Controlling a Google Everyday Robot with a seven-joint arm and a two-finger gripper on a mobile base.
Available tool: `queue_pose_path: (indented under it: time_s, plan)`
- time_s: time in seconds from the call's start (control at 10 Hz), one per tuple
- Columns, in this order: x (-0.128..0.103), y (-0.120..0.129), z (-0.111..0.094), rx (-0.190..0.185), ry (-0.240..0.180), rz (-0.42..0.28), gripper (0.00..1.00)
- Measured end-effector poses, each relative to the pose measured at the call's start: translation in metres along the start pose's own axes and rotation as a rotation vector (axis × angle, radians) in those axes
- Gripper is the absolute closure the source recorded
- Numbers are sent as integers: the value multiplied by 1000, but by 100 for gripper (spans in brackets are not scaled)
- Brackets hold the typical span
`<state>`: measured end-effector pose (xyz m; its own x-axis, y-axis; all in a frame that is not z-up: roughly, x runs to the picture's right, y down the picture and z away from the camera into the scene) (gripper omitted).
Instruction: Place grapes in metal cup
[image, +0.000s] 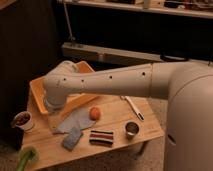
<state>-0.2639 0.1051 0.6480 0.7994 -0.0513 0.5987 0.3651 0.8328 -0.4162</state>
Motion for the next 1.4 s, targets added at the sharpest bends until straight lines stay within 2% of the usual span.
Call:
queue_pose_path:
  time_s: [0.2, 0.5, 1.1, 1.4]
  plan:
    - [-10, -14, 19, -7, -25, -36, 20]
    - [-25, -35, 39, -37, -39, -83, 20]
    - [-38, -62, 90, -92, -142, -98, 20]
    - [-58, -66, 107, -131, -199, -119, 20]
